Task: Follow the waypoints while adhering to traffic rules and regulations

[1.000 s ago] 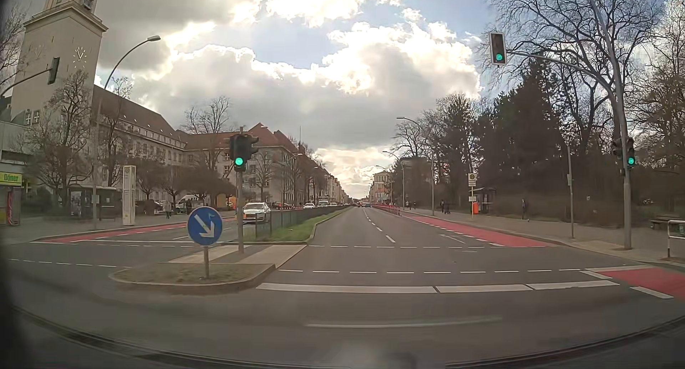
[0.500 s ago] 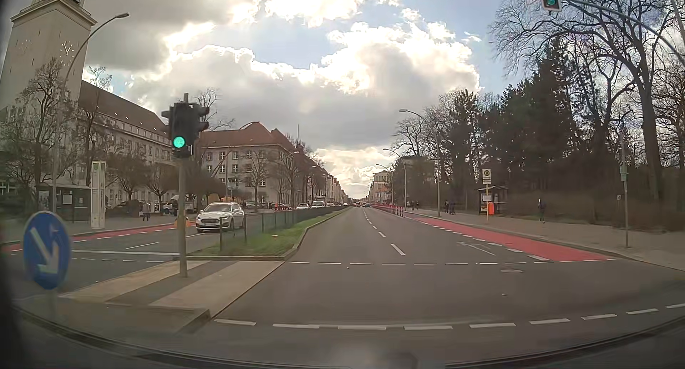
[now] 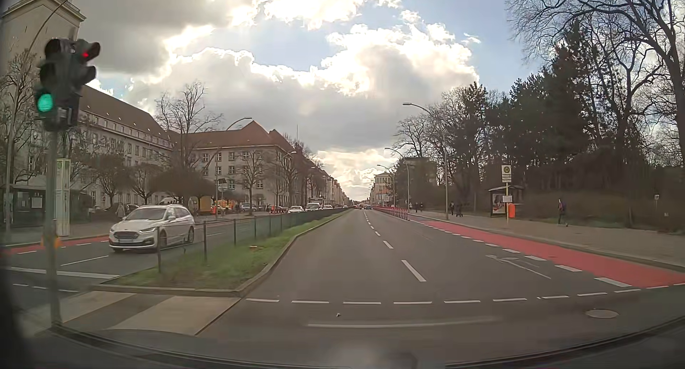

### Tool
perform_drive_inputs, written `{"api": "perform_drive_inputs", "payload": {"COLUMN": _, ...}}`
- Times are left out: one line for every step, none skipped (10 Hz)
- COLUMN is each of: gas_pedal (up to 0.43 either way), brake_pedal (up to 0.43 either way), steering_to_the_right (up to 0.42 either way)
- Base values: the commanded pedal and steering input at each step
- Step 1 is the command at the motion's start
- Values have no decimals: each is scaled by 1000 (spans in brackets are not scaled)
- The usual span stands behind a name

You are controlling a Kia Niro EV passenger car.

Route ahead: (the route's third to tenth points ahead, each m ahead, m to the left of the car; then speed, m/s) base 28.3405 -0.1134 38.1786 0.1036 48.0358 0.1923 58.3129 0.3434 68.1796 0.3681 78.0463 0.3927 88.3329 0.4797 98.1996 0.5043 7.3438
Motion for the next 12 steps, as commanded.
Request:
{"api": "perform_drive_inputs", "payload": {"gas_pedal": 47, "brake_pedal": 30, "steering_to_the_right": -4}}
{"api": "perform_drive_inputs", "payload": {"gas_pedal": 47, "brake_pedal": 30, "steering_to_the_right": -5}}
{"api": "perform_drive_inputs", "payload": {"gas_pedal": 47, "brake_pedal": 30, "steering_to_the_right": -3}}
{"api": "perform_drive_inputs", "payload": {"gas_pedal": 47, "brake_pedal": 30, "steering_to_the_right": -4}}
{"api": "perform_drive_inputs", "payload": {"gas_pedal": 47, "brake_pedal": 30, "steering_to_the_right": -6}}
{"api": "perform_drive_inputs", "payload": {"gas_pedal": 47, "brake_pedal": 30, "steering_to_the_right": -10}}
{"api": "perform_drive_inputs", "payload": {"gas_pedal": 47, "brake_pedal": 30, "steering_to_the_right": -10}}
{"api": "perform_drive_inputs", "payload": {"gas_pedal": 59, "brake_pedal": 30, "steering_to_the_right": -10}}
{"api": "perform_drive_inputs", "payload": {"gas_pedal": 59, "brake_pedal": 37, "steering_to_the_right": -10}}
{"api": "perform_drive_inputs", "payload": {"gas_pedal": 67, "brake_pedal": 30, "steering_to_the_right": -10}}
{"api": "perform_drive_inputs", "payload": {"gas_pedal": 67, "brake_pedal": 30, "steering_to_the_right": -10}}
{"api": "perform_drive_inputs", "payload": {"gas_pedal": 67, "brake_pedal": 30, "steering_to_the_right": -10}}
